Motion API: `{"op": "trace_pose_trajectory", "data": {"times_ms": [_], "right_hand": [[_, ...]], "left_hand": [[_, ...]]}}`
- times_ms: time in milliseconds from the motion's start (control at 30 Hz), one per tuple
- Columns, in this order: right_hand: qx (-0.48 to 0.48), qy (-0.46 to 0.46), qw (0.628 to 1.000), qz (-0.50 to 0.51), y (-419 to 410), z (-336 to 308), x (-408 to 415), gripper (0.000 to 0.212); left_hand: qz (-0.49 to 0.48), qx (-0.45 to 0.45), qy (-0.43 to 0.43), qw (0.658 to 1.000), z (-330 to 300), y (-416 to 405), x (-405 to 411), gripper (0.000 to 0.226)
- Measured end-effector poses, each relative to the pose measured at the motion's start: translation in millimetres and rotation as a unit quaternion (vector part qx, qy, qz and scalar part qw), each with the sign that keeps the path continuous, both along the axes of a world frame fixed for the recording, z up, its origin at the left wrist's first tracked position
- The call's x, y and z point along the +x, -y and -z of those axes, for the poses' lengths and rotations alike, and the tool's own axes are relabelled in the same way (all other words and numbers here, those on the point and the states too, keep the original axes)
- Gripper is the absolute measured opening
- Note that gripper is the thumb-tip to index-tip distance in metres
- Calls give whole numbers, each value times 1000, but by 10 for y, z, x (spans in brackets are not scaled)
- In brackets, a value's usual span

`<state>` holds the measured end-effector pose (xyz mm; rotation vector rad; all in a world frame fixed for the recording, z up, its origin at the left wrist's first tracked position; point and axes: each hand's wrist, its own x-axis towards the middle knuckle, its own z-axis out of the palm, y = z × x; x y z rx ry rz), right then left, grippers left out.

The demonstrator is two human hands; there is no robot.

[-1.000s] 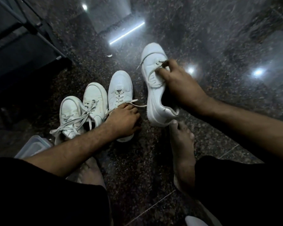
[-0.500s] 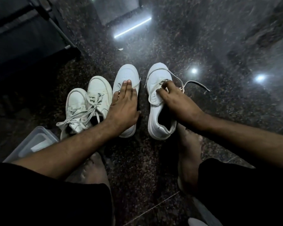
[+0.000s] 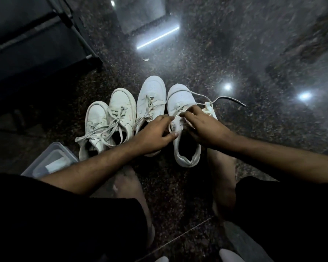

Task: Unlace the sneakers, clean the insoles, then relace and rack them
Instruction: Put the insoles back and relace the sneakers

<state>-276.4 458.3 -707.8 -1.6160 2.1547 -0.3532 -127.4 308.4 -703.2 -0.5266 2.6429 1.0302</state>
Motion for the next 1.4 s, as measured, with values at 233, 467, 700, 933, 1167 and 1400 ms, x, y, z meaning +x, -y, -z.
{"op": "trace_pose_trajectory", "data": {"times_ms": [233,467,700,933,1167,1400], "right_hand": [[11,13,961,275,-162,45,-524,11],[129,20,952,278,-319,327,-730,34],[266,-90,930,236,-469,161,-723,37],[402,-147,885,186,-514,99,-564,50],[206,-49,963,170,-95,21,-365,35],[191,280,886,317,-131,177,-299,54]], "left_hand": [[-25,8,27,999,6,-84,-191,64],[-83,11,34,996,75,-157,-275,83],[-97,22,5,995,143,-151,-300,69],[-157,45,-42,986,138,-176,-314,45],[-221,68,41,972,210,-137,-343,35],[-226,94,42,969,170,-168,-360,18]]}}
